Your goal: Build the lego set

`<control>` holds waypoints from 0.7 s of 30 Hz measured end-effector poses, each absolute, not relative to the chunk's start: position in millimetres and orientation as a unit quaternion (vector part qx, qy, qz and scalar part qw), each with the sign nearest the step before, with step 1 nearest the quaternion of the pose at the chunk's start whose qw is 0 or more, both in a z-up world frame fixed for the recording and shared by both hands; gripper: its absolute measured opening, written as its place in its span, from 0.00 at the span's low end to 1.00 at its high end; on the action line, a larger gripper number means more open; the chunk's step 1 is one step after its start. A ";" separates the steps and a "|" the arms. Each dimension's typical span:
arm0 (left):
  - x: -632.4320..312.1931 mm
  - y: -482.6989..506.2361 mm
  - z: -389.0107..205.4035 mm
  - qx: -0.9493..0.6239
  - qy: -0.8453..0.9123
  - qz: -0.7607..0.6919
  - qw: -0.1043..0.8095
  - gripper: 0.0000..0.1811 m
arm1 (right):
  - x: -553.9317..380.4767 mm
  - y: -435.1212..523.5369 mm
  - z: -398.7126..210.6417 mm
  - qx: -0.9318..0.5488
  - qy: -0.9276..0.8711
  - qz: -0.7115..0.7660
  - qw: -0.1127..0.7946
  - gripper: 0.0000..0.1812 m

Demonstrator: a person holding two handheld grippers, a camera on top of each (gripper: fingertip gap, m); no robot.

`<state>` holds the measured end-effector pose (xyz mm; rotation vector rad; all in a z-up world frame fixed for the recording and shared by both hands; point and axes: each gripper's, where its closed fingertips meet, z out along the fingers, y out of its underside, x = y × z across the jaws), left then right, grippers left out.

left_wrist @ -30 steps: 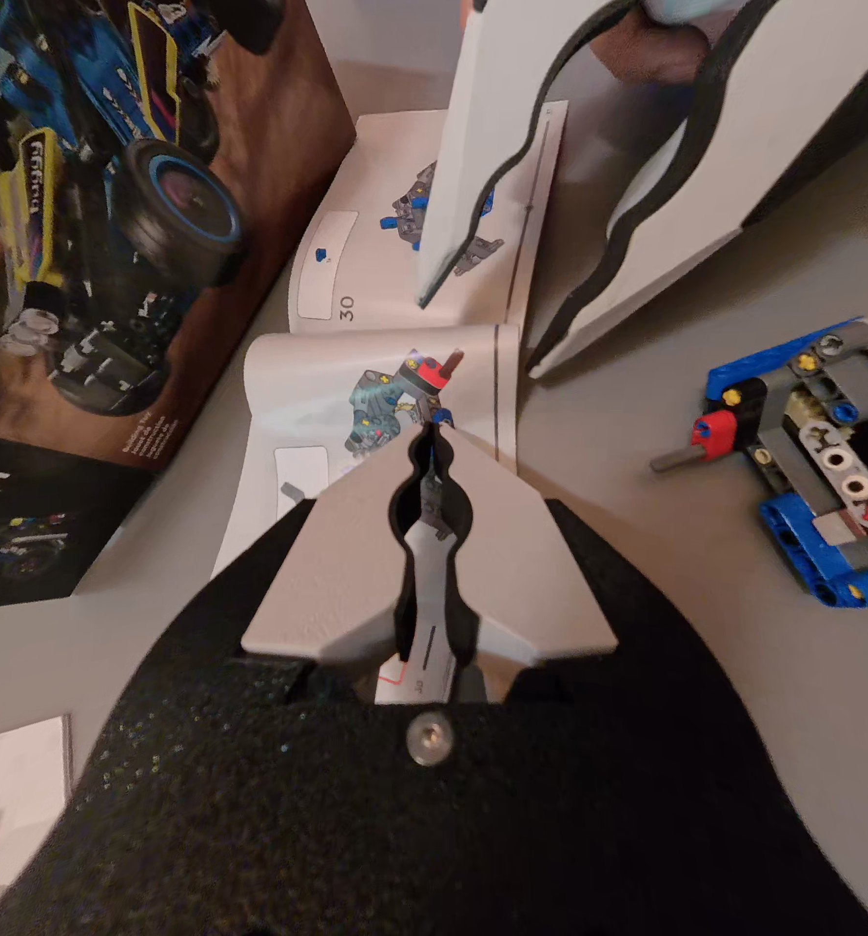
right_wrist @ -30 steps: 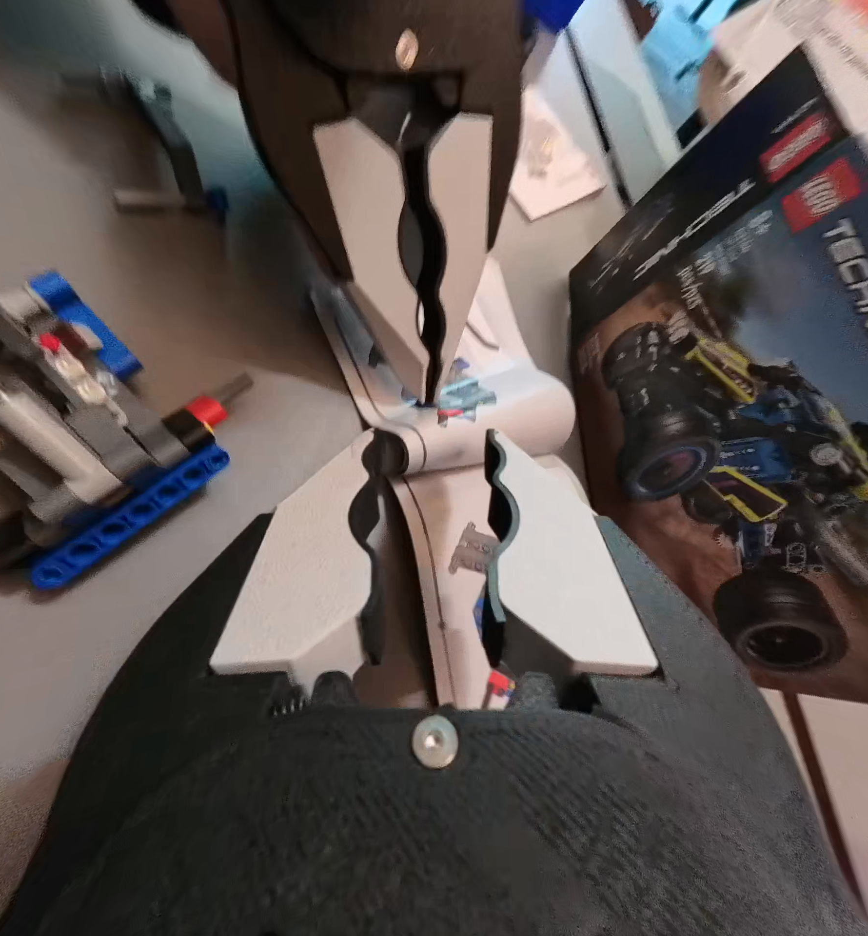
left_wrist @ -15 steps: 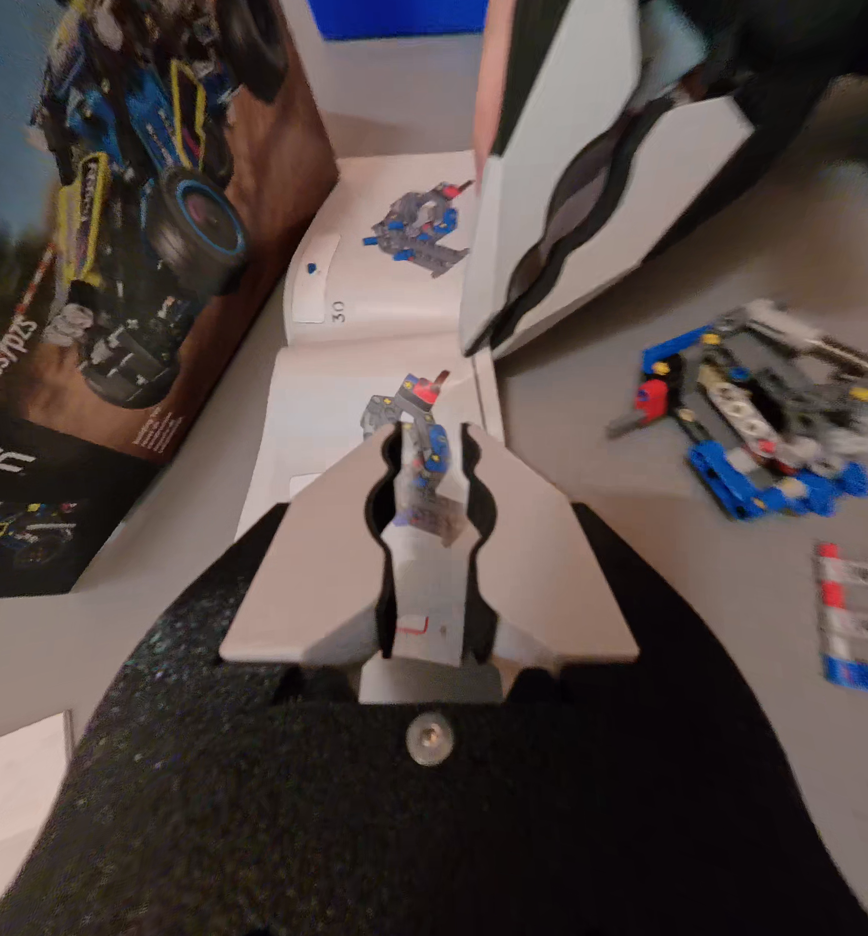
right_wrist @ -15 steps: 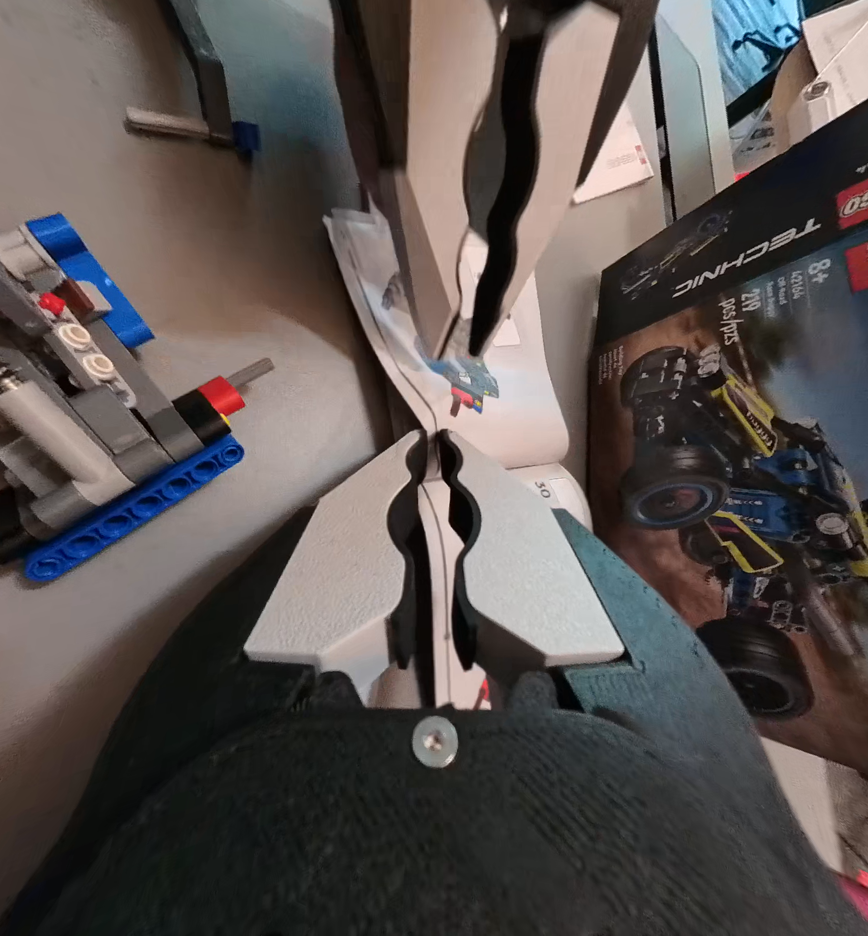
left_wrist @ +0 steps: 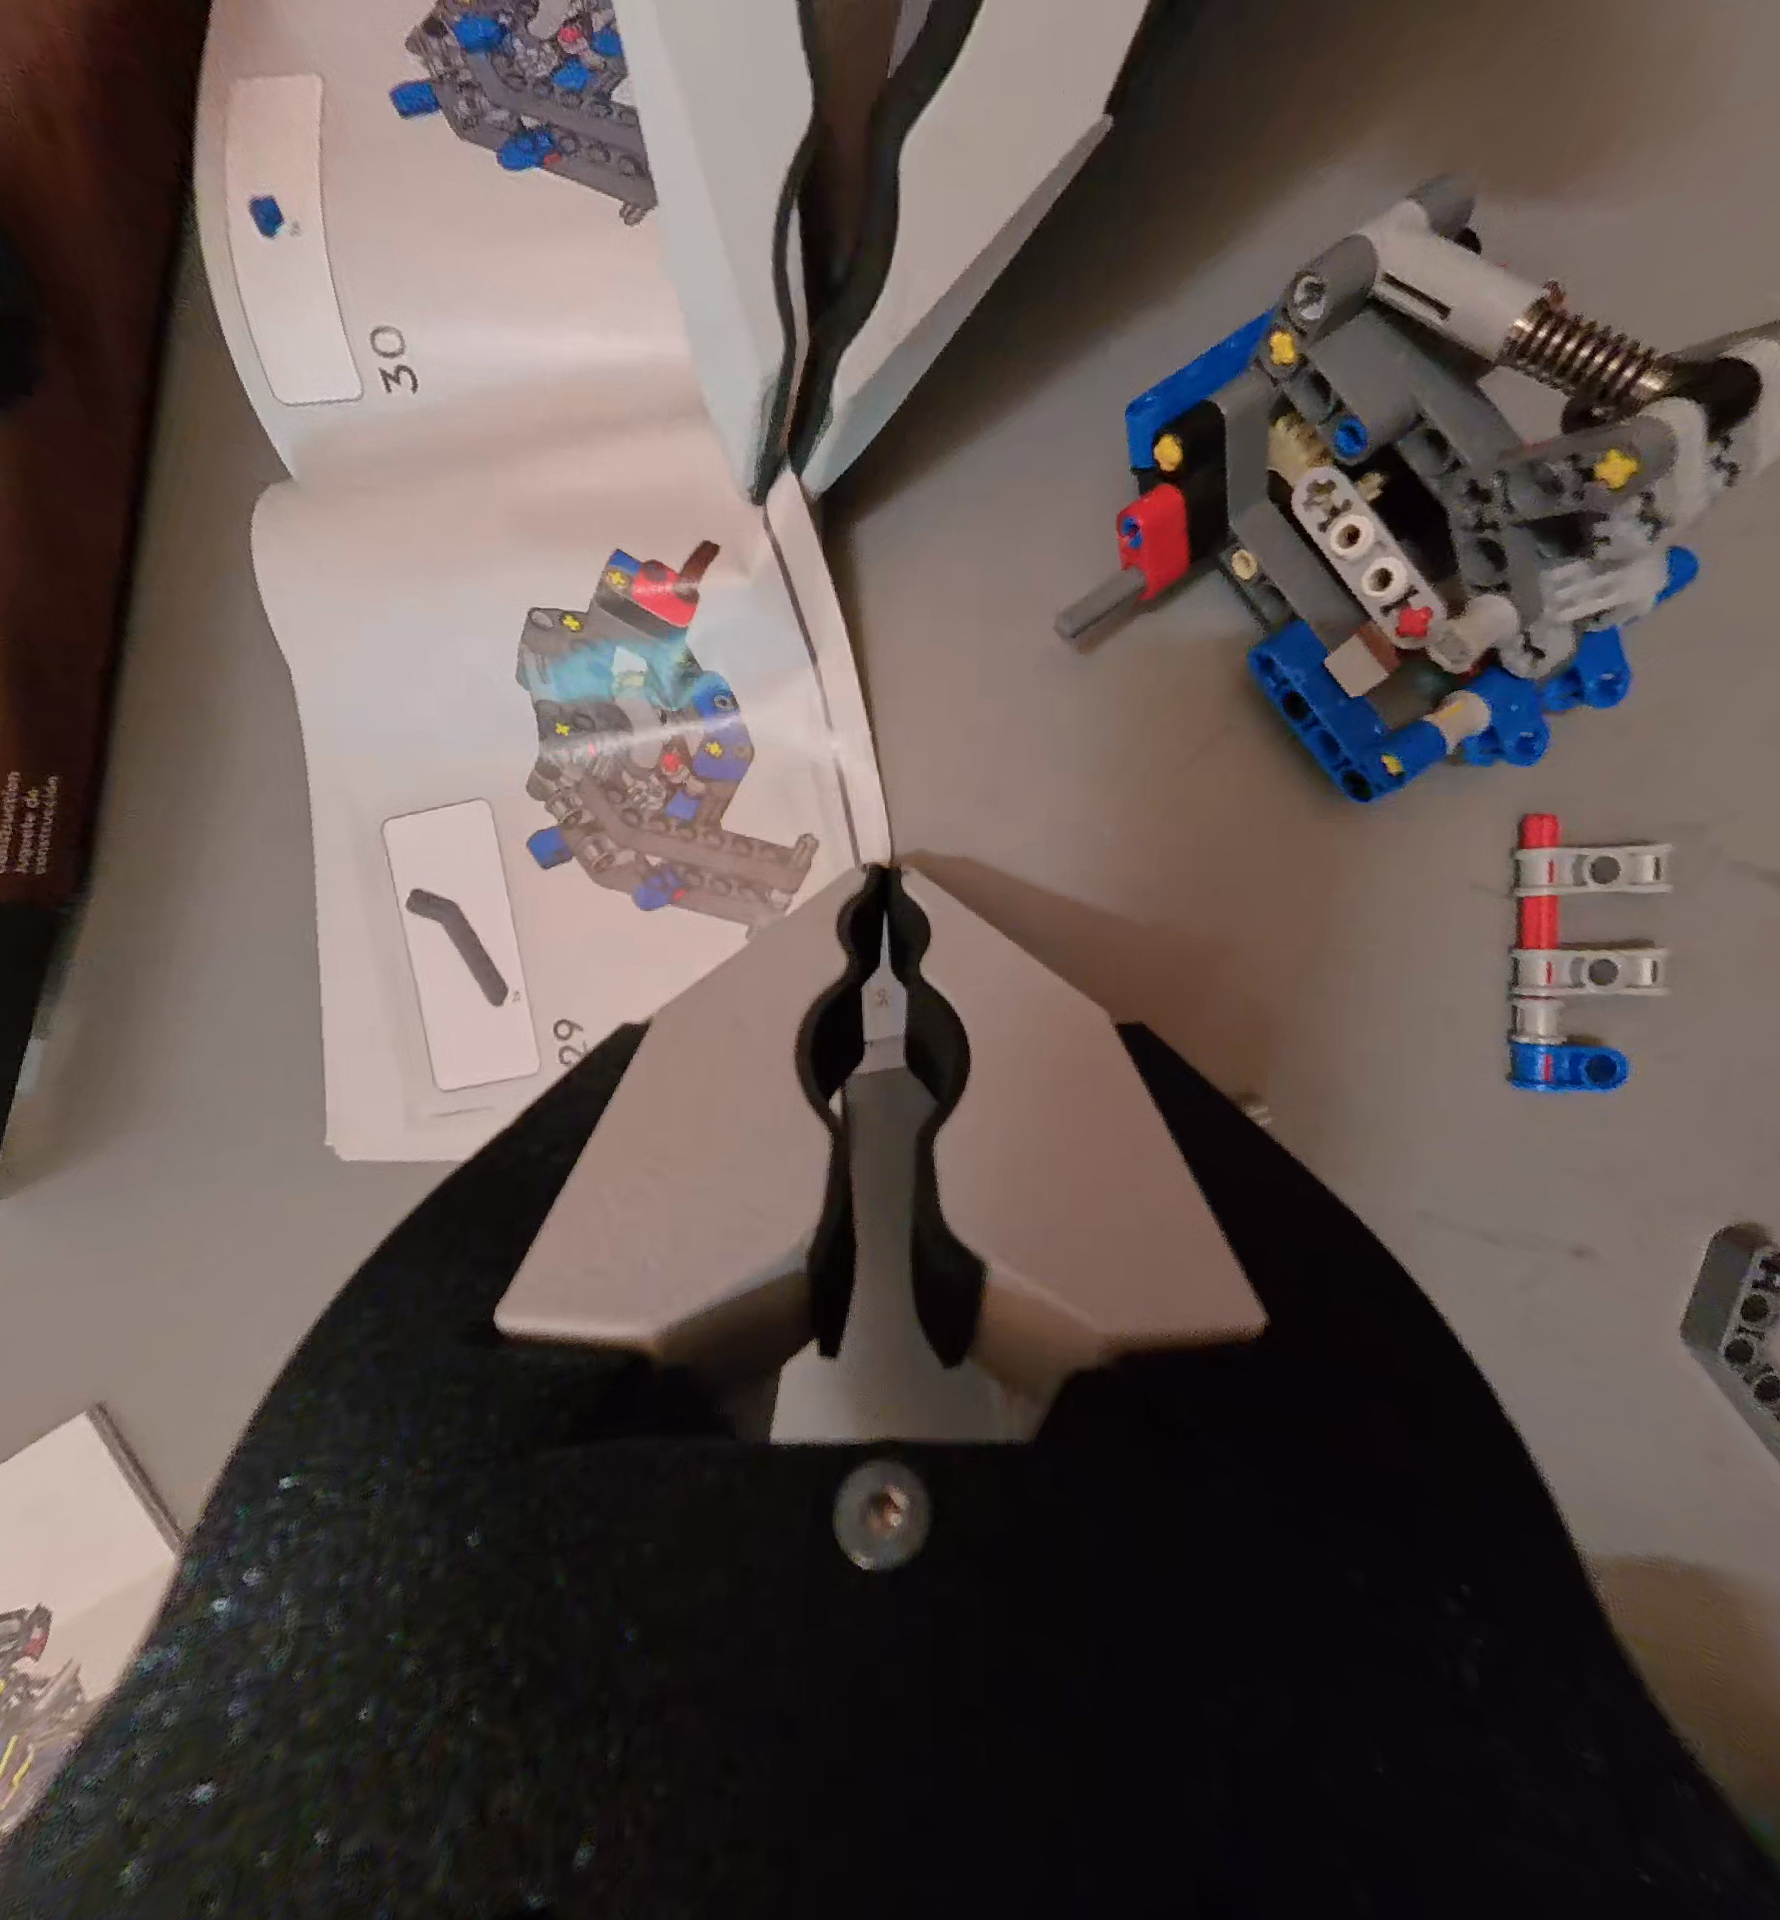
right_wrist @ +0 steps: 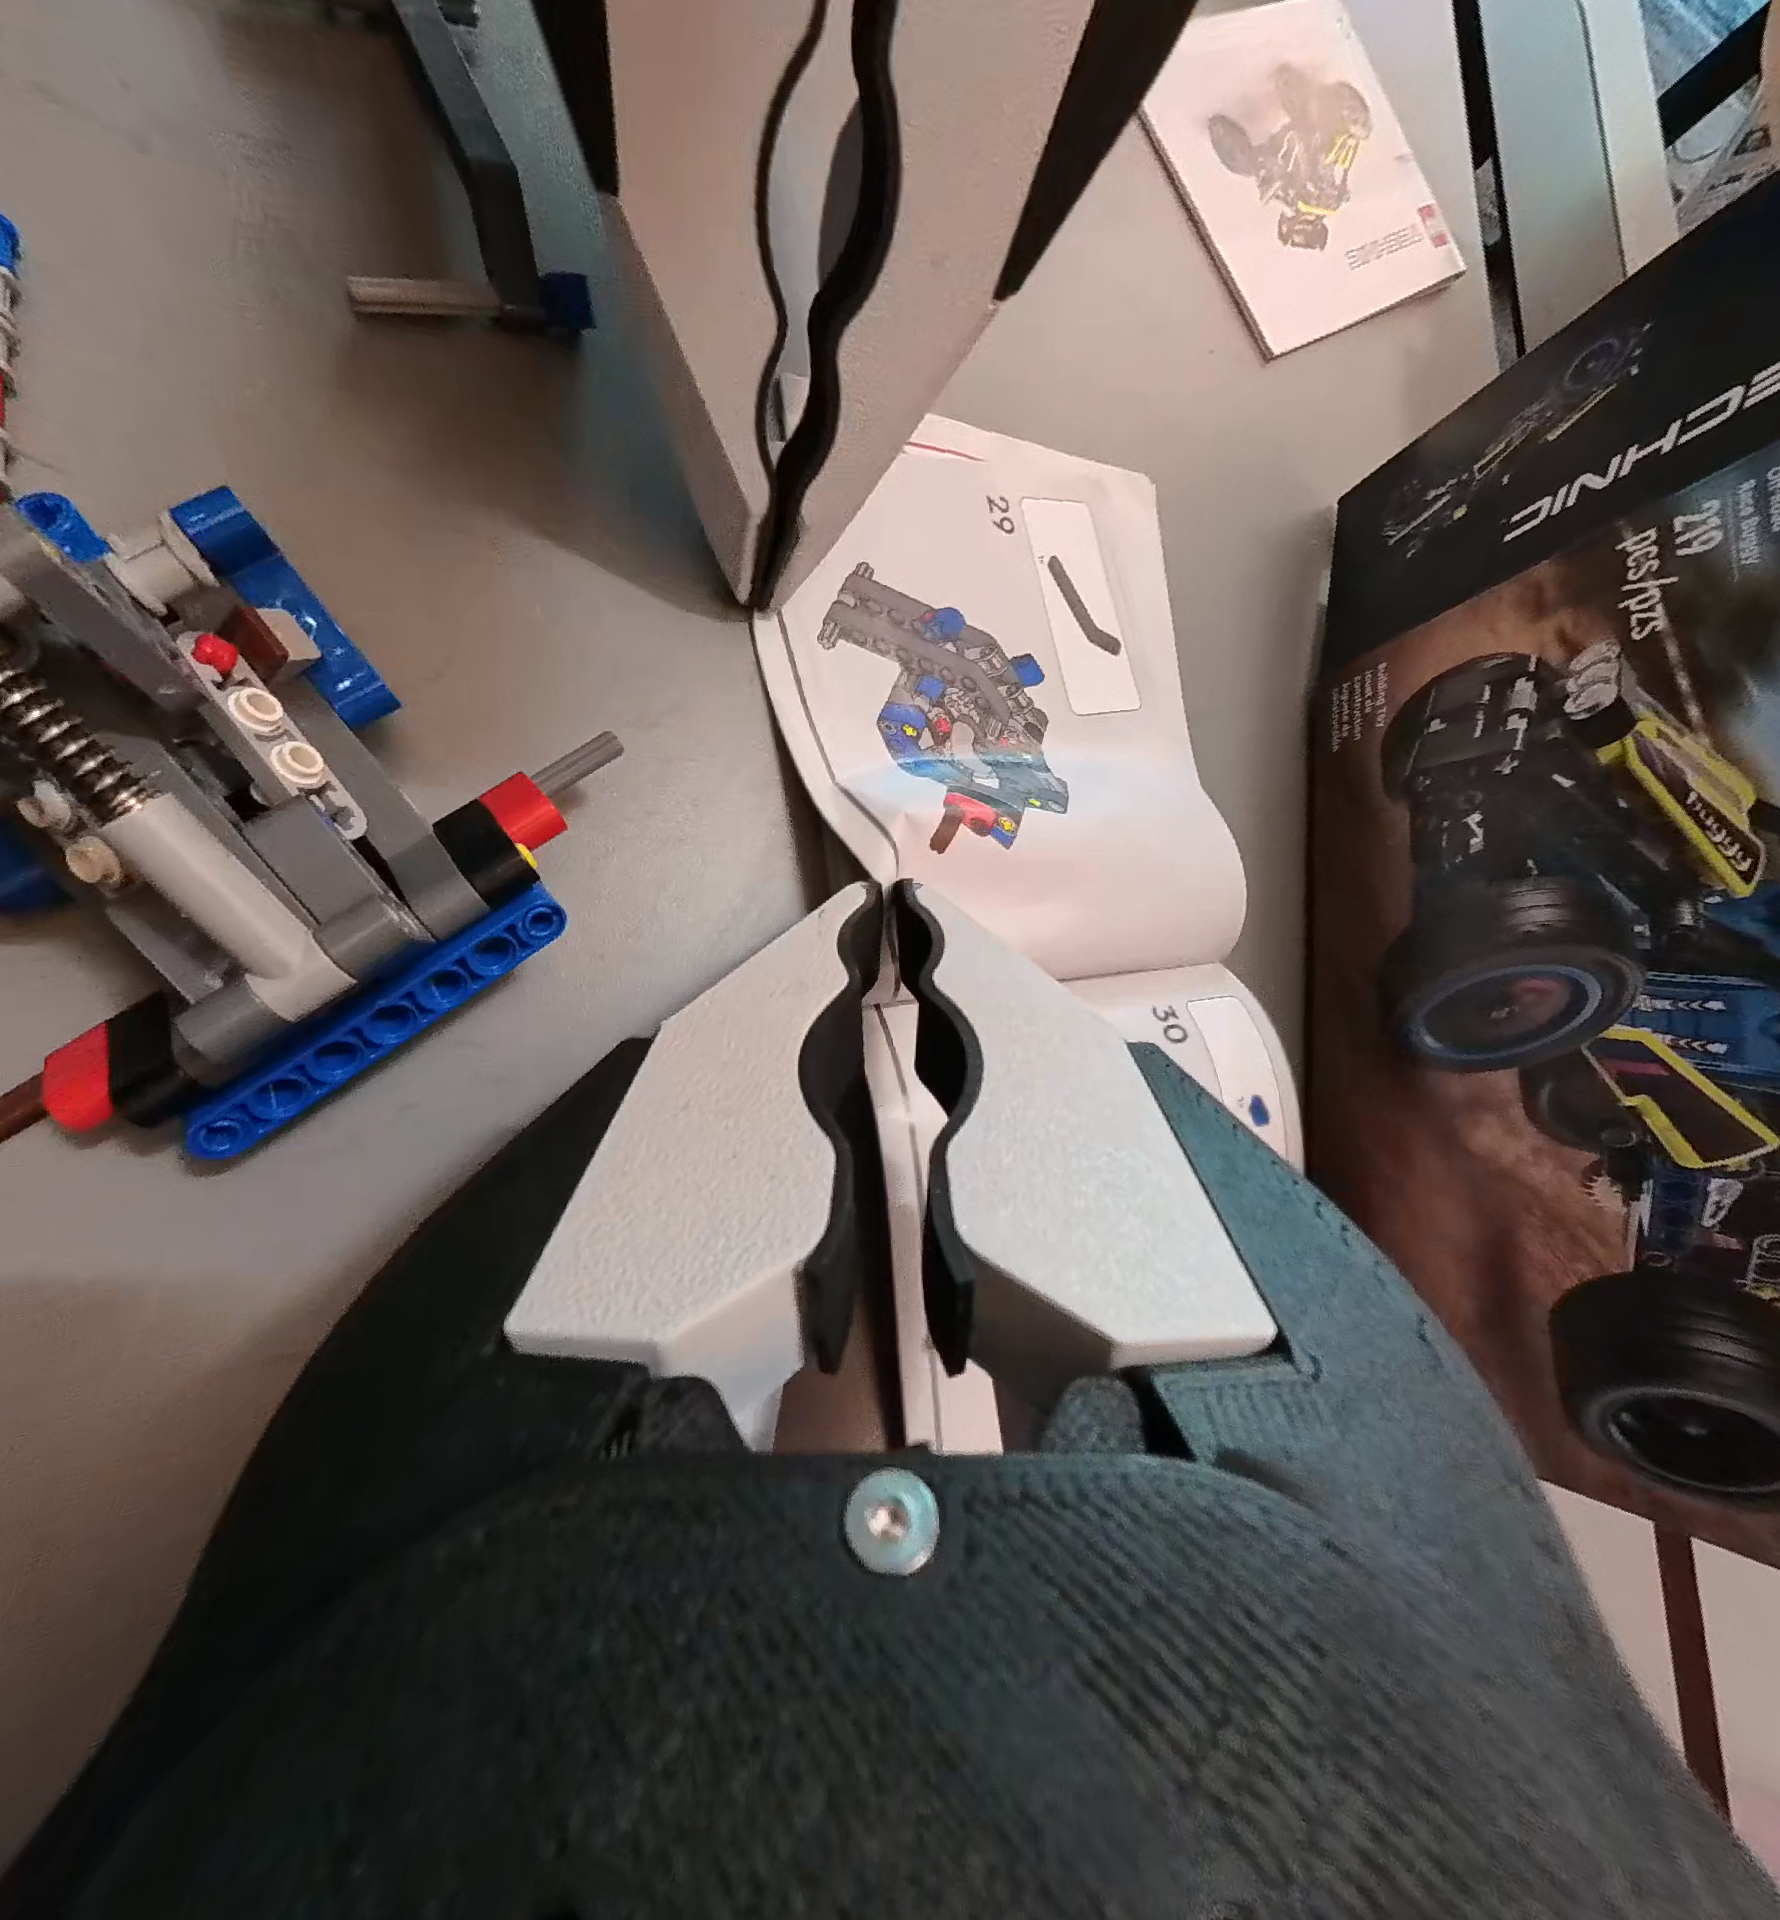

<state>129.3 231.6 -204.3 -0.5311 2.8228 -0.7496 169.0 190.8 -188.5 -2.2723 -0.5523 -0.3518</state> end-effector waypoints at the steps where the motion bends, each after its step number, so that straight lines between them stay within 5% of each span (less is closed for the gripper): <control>1: 129.8 231.8 -203.2 -0.179 0.946 -0.255 0.084 0.00 | 168.6 190.9 -188.7 -0.889 -0.220 -0.139 0.377 0.00; 7: 136.7 226.4 -176.7 -0.195 0.924 -0.315 0.094 0.00 | 164.3 187.9 -190.7 -0.893 -0.235 -0.130 0.362 0.03; 10: 146.3 224.3 -164.0 -0.192 0.918 -0.324 0.126 0.00 | 165.3 187.6 -185.4 -0.893 -0.228 -0.137 0.362 0.19; 13: 156.0 218.5 -150.2 -0.167 0.915 -0.326 0.172 0.00 | 159.0 197.6 -159.8 -0.875 -0.204 -0.124 0.422 0.25; 16: 164.5 206.9 -133.7 -0.135 0.908 -0.333 0.217 0.00 | 161.6 209.7 -152.4 -0.867 -0.183 -0.138 0.442 0.22; 19: 179.1 201.9 -117.2 -0.131 0.888 -0.341 0.280 0.00 | 181.0 212.6 -153.8 -0.868 -0.160 -0.203 0.424 0.00; 21: 189.0 207.6 -105.3 -0.147 0.862 -0.351 0.334 0.02 | 189.9 209.2 -147.8 -0.866 -0.117 -0.211 0.438 0.00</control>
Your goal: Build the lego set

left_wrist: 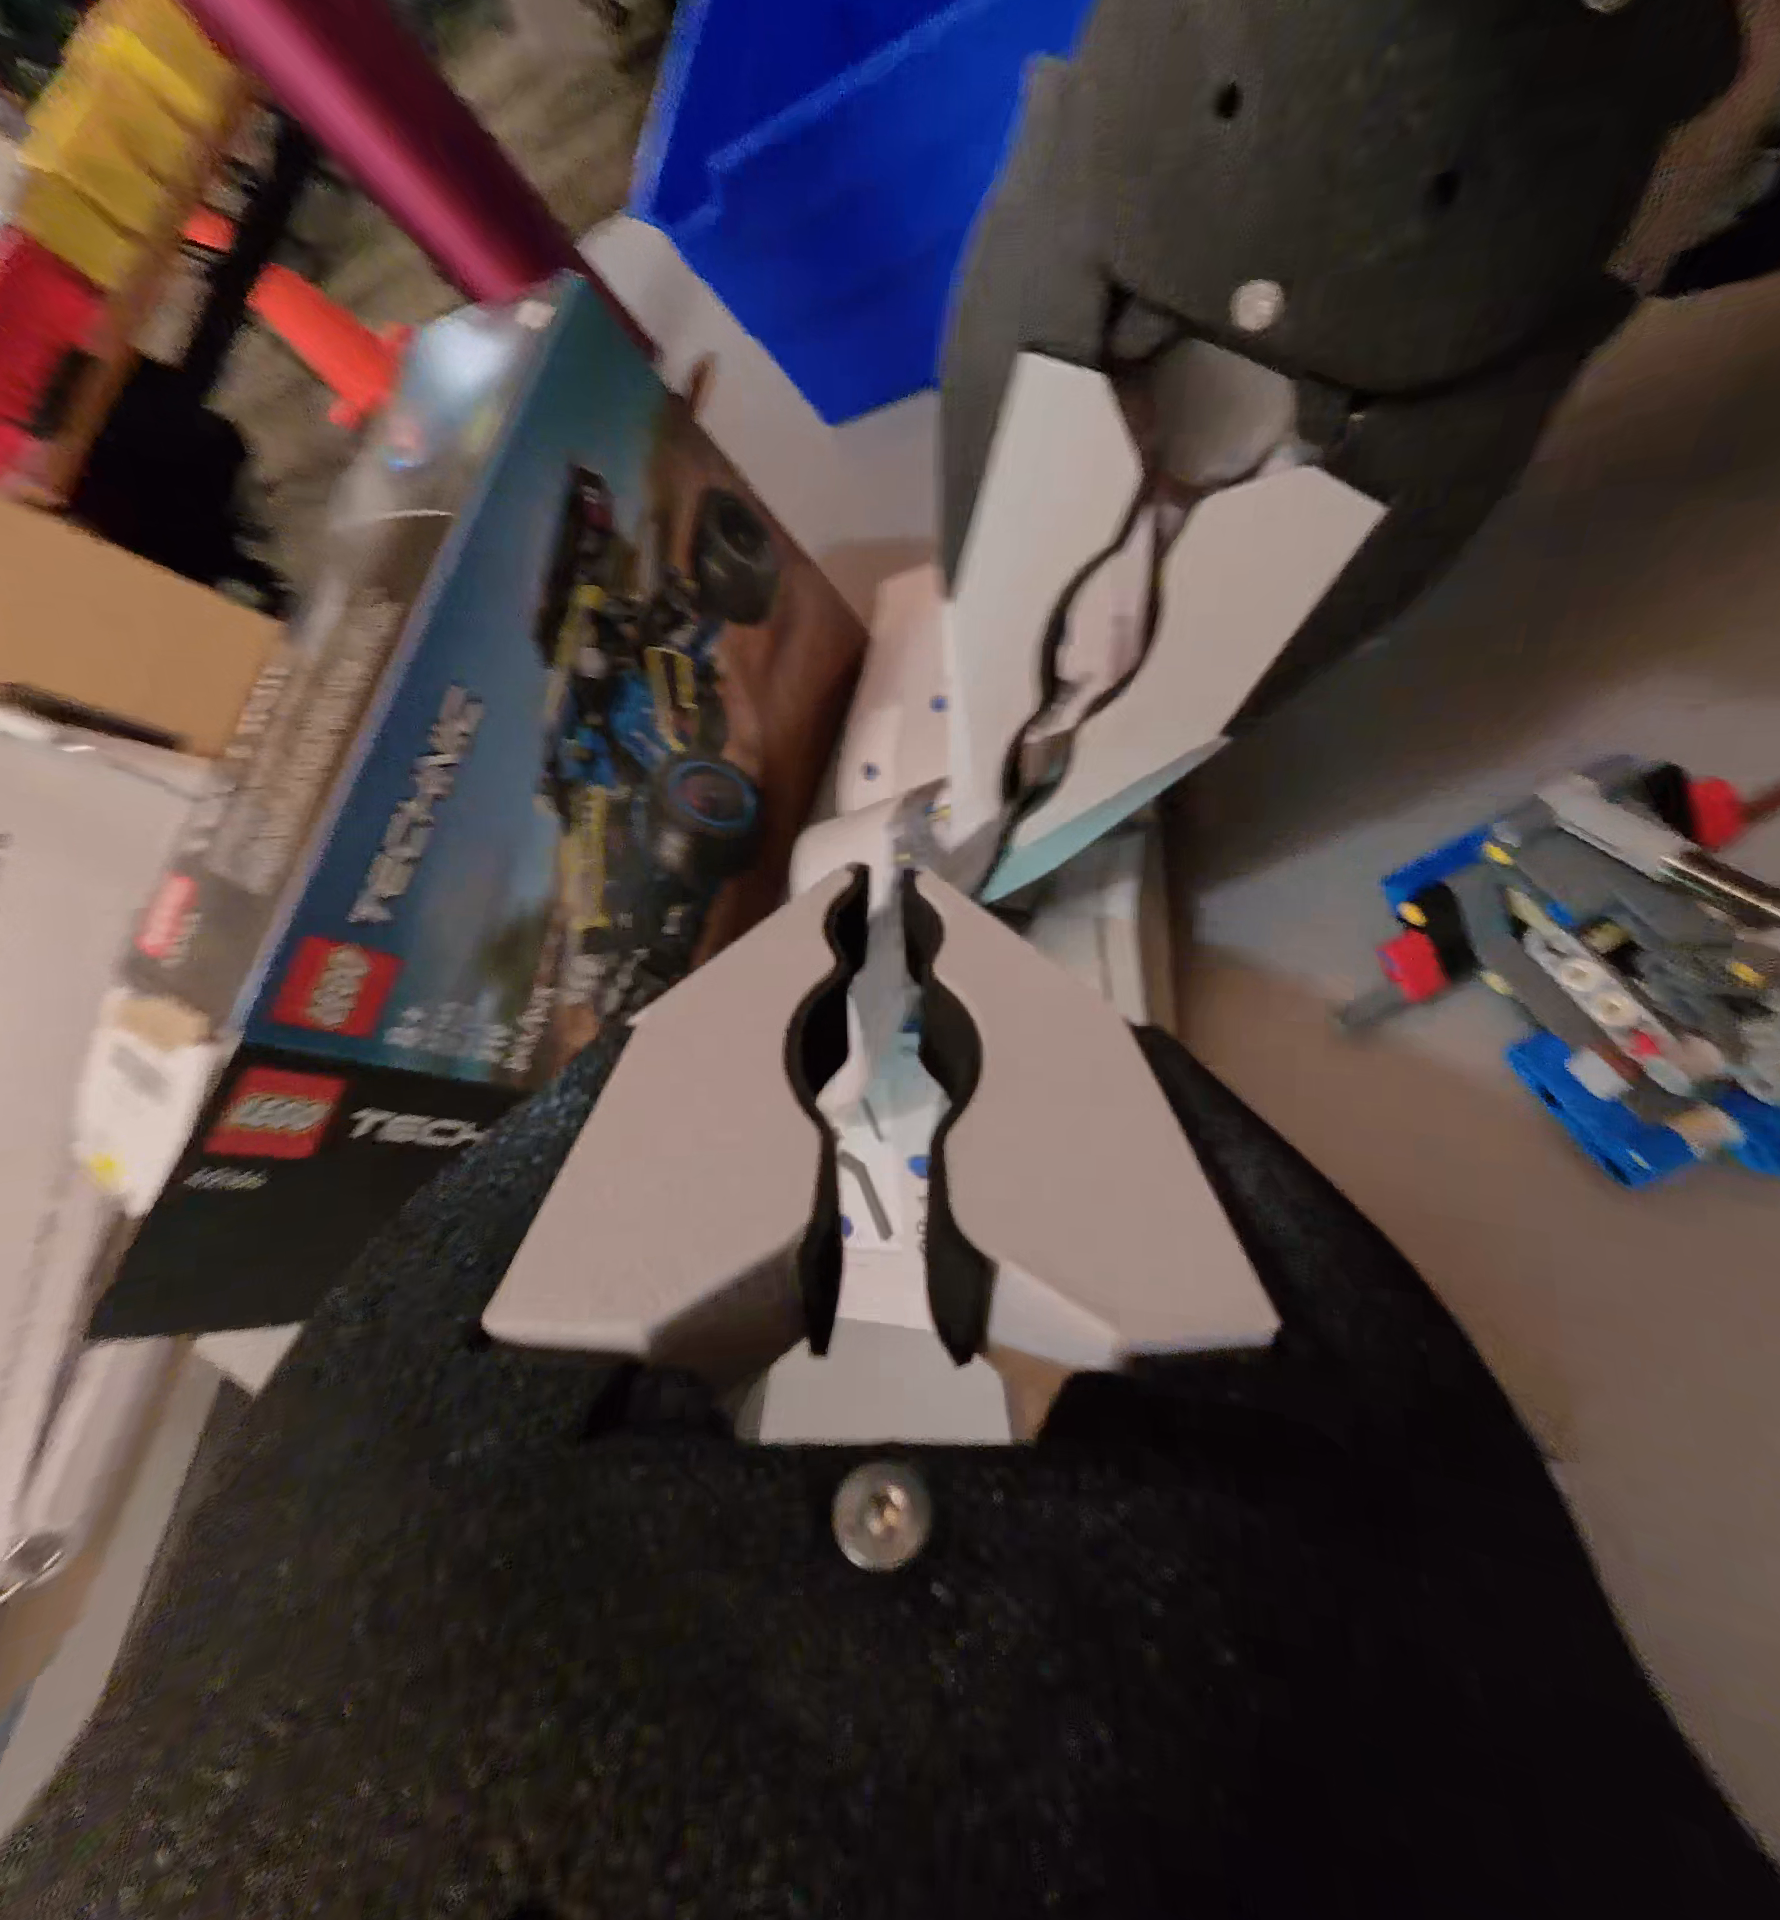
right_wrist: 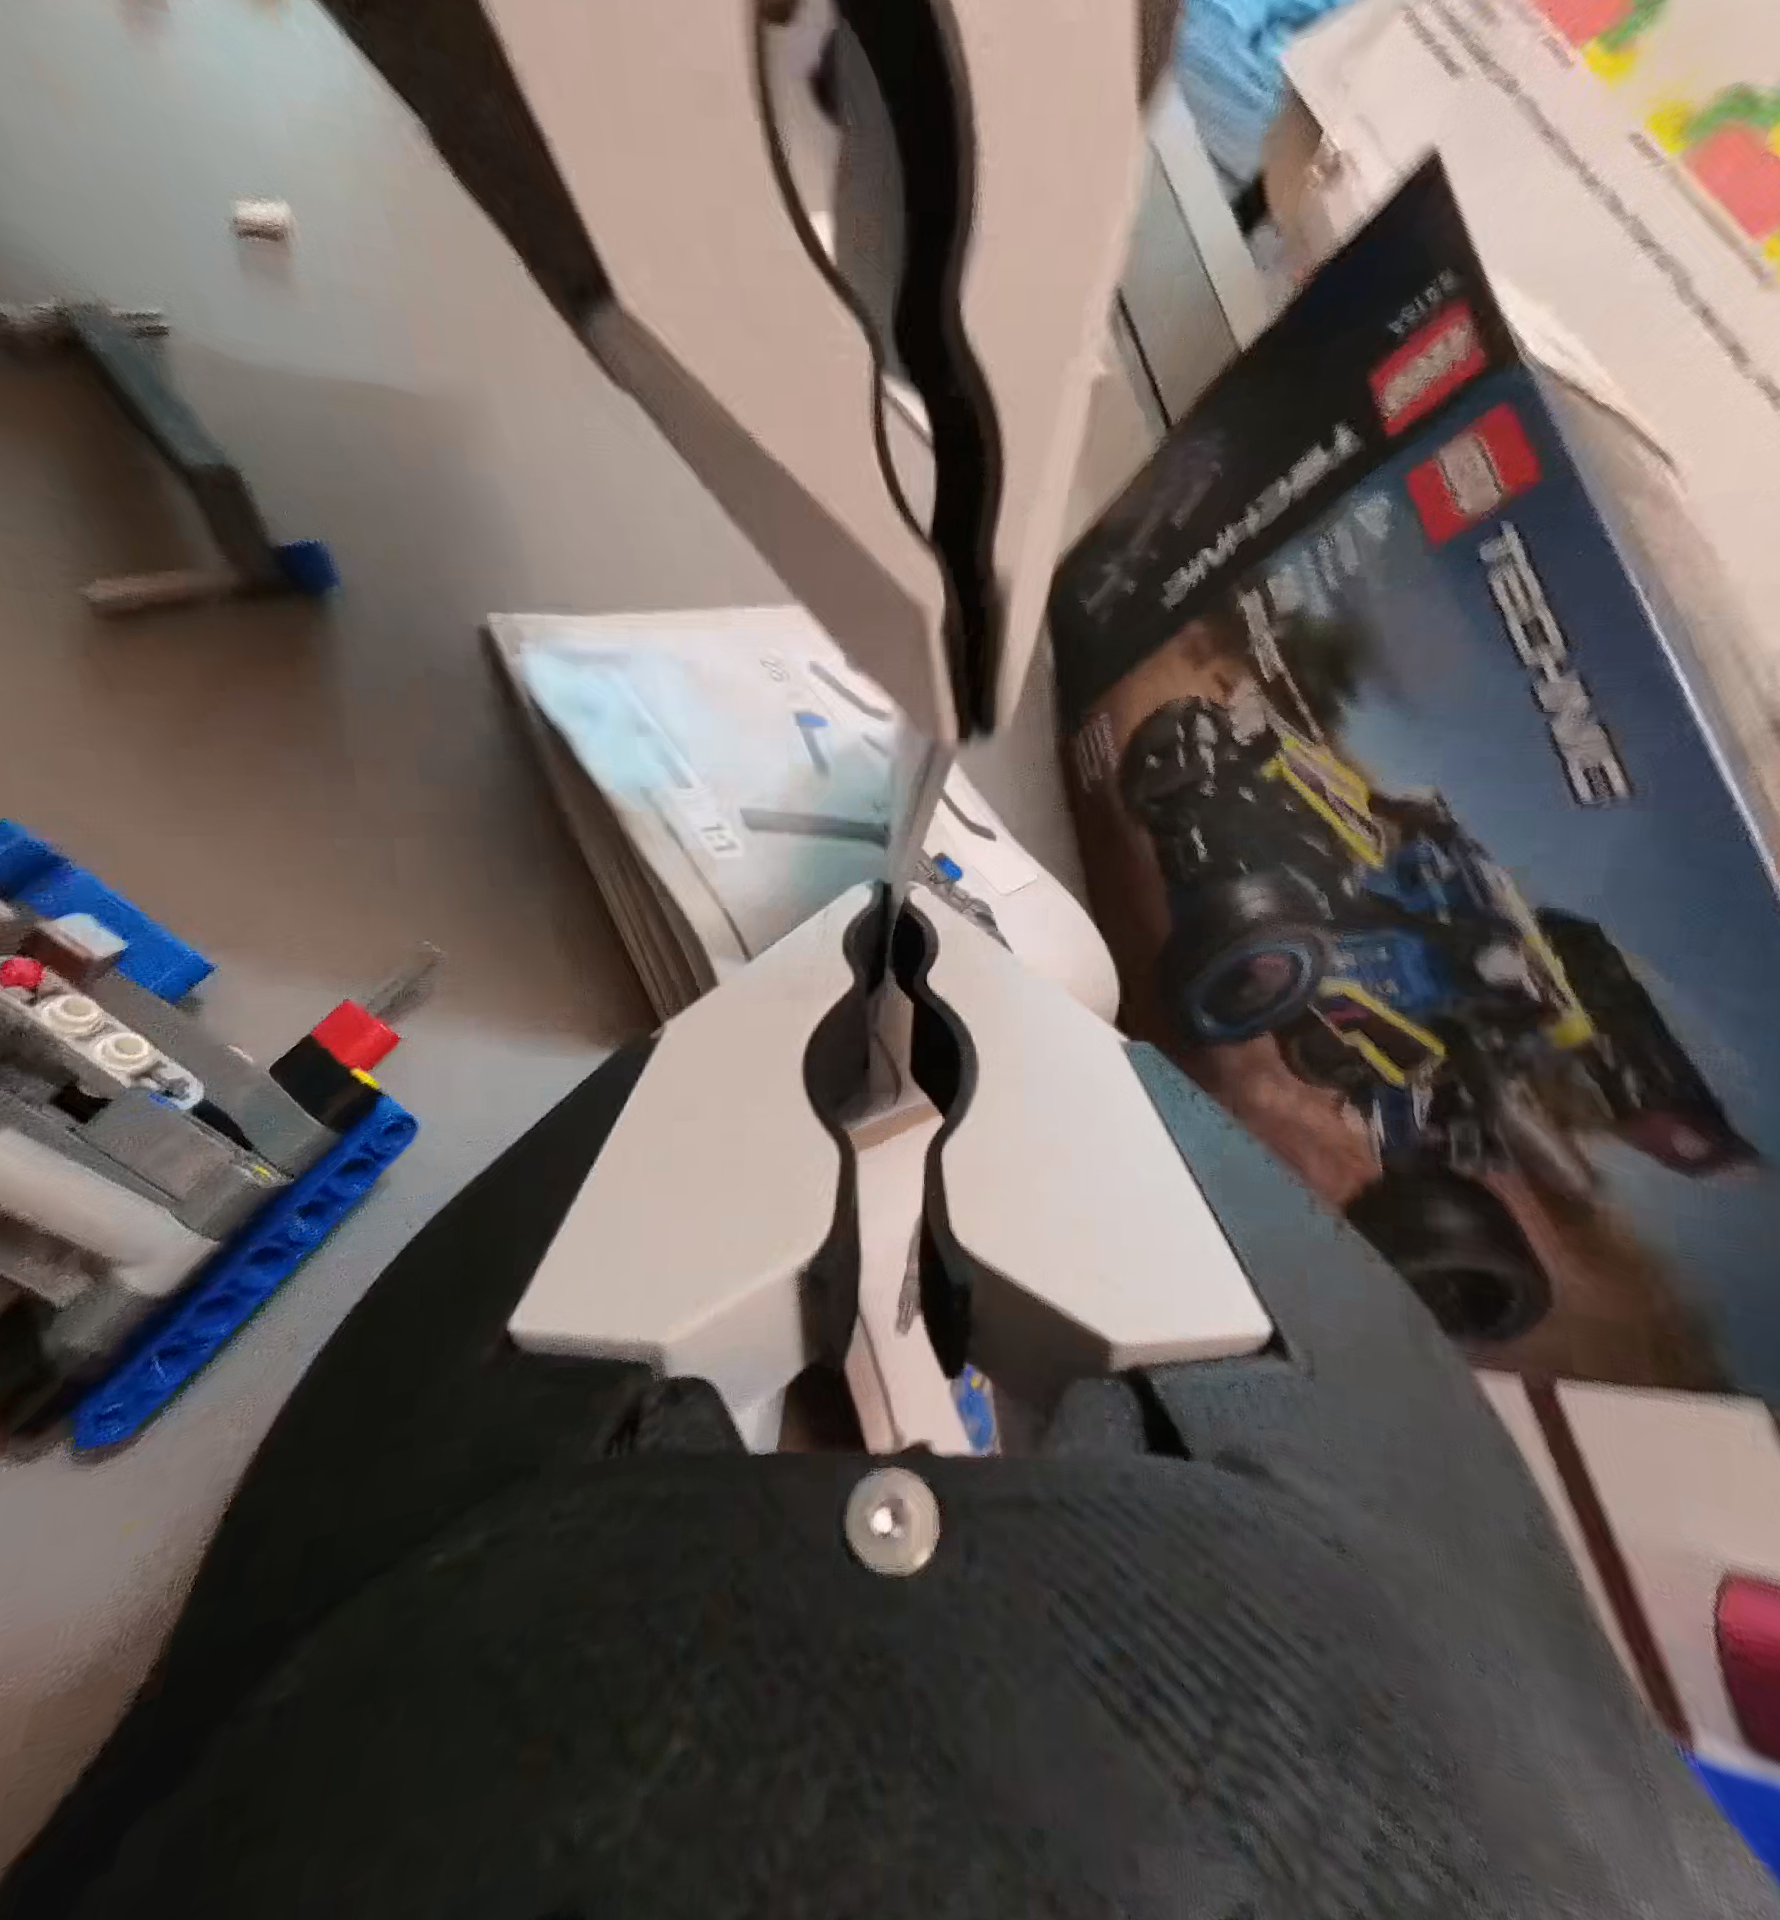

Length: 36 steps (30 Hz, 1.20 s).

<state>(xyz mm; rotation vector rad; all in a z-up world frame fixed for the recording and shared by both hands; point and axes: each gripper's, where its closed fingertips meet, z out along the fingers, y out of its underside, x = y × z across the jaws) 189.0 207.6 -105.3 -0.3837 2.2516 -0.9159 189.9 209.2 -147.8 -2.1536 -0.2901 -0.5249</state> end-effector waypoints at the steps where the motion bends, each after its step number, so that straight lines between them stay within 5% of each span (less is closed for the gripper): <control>1: 190.7 211.8 -100.3 -0.156 0.849 -0.362 0.352 0.06 | 193.5 203.4 -149.2 -0.871 -0.098 -0.207 0.434 0.00; 9: 169.3 236.8 -190.4 -0.222 0.890 -0.313 0.246 0.01 | 224.7 155.4 -153.9 -0.855 0.040 -0.207 0.474 0.00; 11: 166.1 242.1 -202.8 -0.226 0.895 -0.300 0.240 0.00 | 232.6 142.6 -159.3 -0.861 0.059 -0.208 0.461 0.07; 21: 147.9 255.1 -202.9 -0.212 0.911 -0.300 0.187 0.00 | 220.5 124.2 -195.2 -0.899 0.008 -0.140 0.416 0.16; 29: 128.3 253.0 -189.2 -0.198 0.916 -0.316 0.146 0.00 | 199.3 124.2 -195.3 -0.896 -0.119 -0.165 0.395 0.06; 36: 125.3 257.9 -203.5 -0.218 0.924 -0.294 0.109 0.00 | 191.9 118.9 -189.0 -0.898 -0.139 -0.160 0.386 0.17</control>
